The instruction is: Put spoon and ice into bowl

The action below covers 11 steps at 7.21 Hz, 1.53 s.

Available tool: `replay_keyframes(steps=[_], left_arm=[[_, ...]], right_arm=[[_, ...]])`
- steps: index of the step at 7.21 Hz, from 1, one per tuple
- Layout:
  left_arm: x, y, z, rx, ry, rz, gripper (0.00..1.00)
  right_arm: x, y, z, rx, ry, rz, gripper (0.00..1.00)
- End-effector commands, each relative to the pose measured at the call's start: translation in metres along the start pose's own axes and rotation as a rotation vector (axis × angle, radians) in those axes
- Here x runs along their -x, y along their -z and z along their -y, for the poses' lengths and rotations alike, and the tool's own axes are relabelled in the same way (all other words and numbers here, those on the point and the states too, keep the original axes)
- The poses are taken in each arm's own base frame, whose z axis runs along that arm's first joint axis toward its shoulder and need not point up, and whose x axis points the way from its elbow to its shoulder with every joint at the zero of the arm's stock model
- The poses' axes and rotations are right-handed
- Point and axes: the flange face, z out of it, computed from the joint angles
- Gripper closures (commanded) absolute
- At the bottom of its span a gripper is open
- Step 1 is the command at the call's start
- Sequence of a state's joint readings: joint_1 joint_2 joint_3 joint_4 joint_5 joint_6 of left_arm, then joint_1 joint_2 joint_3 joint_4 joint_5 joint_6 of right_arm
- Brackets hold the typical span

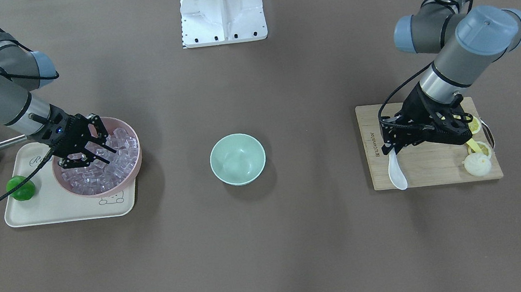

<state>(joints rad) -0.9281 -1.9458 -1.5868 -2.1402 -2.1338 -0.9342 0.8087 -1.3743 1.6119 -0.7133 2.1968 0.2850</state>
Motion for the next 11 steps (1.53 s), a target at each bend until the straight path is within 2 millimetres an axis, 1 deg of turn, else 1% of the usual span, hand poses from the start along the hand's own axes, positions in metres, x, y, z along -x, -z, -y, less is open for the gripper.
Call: replay_keyframes(steps=[1, 2, 3, 4, 5, 6, 7, 8, 9, 10, 11], left_arm=[[-0.003, 0.0, 0.003, -0.002, -0.002, -0.003, 1.0], [-0.011, 0.002, 0.007, -0.007, -0.003, -0.012, 1.0], [-0.03, 0.009, 0.015, -0.011, 0.008, -0.023, 1.0], [-0.064, 0.016, 0.019, 0.04, 0.109, -0.057, 1.0], [-0.106, 0.026, 0.016, 0.072, 0.183, -0.117, 1.0], [-0.154, 0.014, -0.007, 0.121, 0.205, -0.159, 1.0], [-0.204, -0.004, -0.024, 0.175, 0.215, -0.185, 1.0], [-0.245, -0.011, -0.019, 0.201, 0.24, -0.18, 1.0], [-0.272, -0.033, -0.027, 0.232, 0.24, -0.156, 1.0], [-0.292, -0.047, -0.03, 0.222, 0.23, -0.144, 1.0], [-0.302, -0.066, -0.029, 0.216, 0.229, -0.119, 1.0]], right_arm=[[-0.004, 0.011, 0.007, -0.017, -0.013, -0.002, 1.0], [-0.012, 0.028, 0.013, -0.031, -0.037, 0.014, 1.0], [-0.021, 0.051, 0.035, -0.037, -0.073, 0.04, 1.0], [-0.016, 0.07, 0.06, -0.016, -0.11, 0.044, 1.0], [-0.001, 0.086, 0.081, 0.005, -0.136, 0.034, 1.0], [0.014, 0.1, 0.105, 0.02, -0.156, 0.024, 1.0], [0.023, 0.106, 0.126, 0.023, -0.19, 0.019, 1.0], [0.029, 0.106, 0.144, 0.005, -0.252, 0.014, 1.0], [0.031, 0.103, 0.15, -0.004, -0.252, -0.005, 1.0], [0.036, 0.1, 0.154, -0.007, -0.251, -0.002, 1.0], [0.044, 0.097, 0.161, -0.016, -0.259, -0.008, 1.0]])
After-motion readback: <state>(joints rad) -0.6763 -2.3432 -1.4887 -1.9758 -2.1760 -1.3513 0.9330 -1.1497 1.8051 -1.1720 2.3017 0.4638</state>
